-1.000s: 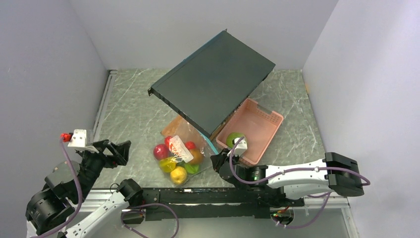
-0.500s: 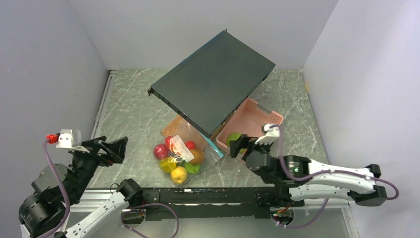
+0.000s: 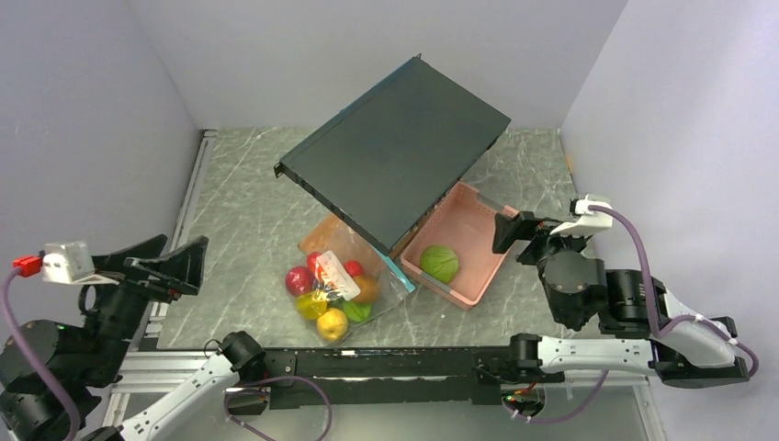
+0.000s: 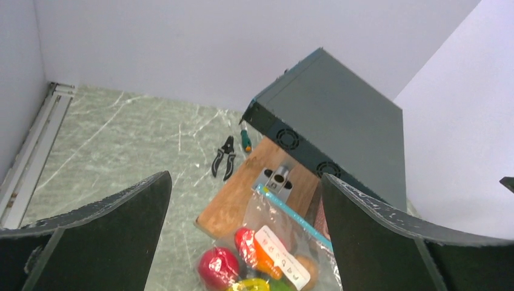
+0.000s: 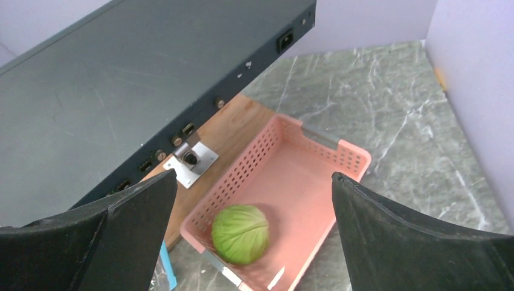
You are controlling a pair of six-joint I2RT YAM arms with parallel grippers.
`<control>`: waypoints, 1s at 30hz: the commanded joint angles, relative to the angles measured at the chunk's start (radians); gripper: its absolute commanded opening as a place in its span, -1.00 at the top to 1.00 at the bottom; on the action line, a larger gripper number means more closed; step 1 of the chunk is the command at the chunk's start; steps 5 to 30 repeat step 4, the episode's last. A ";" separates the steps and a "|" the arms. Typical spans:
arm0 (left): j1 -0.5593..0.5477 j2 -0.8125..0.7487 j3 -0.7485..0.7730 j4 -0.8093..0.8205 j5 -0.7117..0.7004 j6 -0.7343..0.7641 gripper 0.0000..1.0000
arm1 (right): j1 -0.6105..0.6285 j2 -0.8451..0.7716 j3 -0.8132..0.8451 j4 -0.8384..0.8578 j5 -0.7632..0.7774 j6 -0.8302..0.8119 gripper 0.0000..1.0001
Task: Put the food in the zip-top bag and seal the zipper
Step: Reset both arms
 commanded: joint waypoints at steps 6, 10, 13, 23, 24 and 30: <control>0.002 0.045 0.068 0.081 -0.023 0.064 -0.97 | -0.001 -0.057 -0.002 0.328 0.066 -0.398 -1.00; 0.002 0.045 0.068 0.081 -0.023 0.064 -0.97 | -0.001 -0.057 -0.002 0.328 0.066 -0.398 -1.00; 0.002 0.045 0.068 0.081 -0.023 0.064 -0.97 | -0.001 -0.057 -0.002 0.328 0.066 -0.398 -1.00; 0.002 0.045 0.068 0.081 -0.023 0.064 -0.97 | -0.001 -0.057 -0.002 0.328 0.066 -0.398 -1.00; 0.002 0.045 0.068 0.081 -0.023 0.064 -0.97 | -0.001 -0.057 -0.002 0.328 0.066 -0.398 -1.00; 0.002 0.045 0.068 0.081 -0.023 0.064 -0.97 | -0.001 -0.057 -0.002 0.328 0.066 -0.398 -1.00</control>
